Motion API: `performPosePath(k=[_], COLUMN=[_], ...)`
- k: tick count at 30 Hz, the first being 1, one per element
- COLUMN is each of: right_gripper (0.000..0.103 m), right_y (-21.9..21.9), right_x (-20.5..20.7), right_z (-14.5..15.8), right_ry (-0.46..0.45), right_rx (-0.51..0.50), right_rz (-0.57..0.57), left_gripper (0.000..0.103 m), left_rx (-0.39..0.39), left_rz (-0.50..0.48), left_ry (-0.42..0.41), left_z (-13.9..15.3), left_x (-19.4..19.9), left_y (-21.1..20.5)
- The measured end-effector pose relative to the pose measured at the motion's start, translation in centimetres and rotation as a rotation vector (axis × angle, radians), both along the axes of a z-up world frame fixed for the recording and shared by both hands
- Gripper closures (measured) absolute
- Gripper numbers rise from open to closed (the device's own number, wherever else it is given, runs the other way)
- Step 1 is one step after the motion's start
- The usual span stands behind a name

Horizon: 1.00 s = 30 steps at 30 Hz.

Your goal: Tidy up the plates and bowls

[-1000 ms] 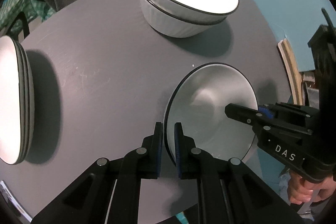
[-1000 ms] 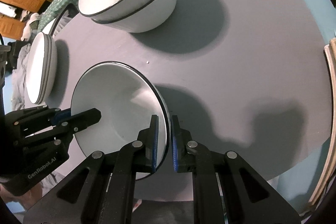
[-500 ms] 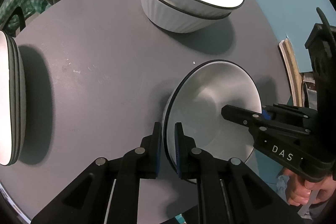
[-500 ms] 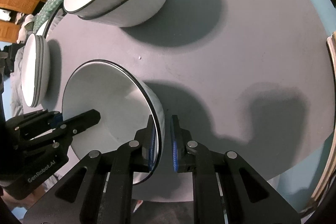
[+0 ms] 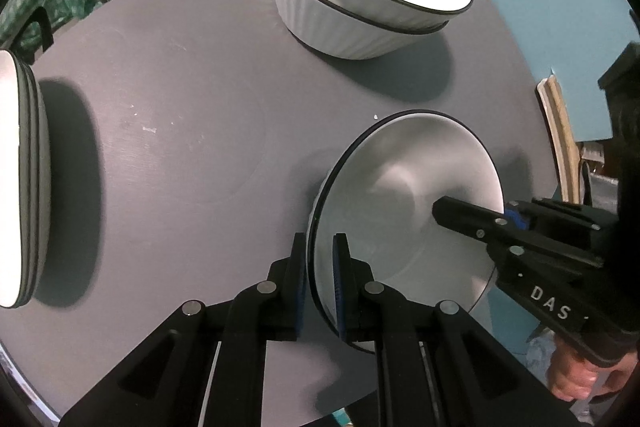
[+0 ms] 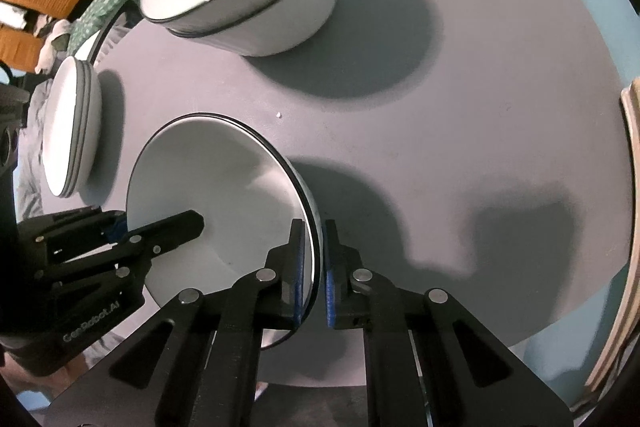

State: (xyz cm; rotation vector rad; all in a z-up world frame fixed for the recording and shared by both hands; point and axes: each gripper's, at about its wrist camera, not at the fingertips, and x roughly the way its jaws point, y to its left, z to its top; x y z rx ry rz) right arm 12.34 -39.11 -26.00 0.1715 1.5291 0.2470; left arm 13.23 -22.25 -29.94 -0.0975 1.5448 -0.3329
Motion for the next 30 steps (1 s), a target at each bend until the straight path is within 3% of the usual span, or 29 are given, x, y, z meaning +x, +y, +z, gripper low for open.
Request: performPosePath(k=[8,18,30], right_gripper=[0.096,0.095,0.095], right_y=[1.3,2.4,1.7], right_x=[-0.2,0.2,2.4], right_z=[0.8,3.0,7.0], right_ry=[-0.005,-0.030,-0.098], right_rx=[-0.002,0.008,0.010], right_rz=[0.013,0.009,-0.012], left_gripper=[0.093,0.093,0.093], left_rx=[-0.008,-0.014,-0.046], left_rz=[0.032,0.060,0.061], left_ry=[0.004,-0.034,-0.117], left_z=[0.7,4.0,8.4], left_x=[-0.6,-0.4,3.3], left_y=[1.0,2.1,1.6])
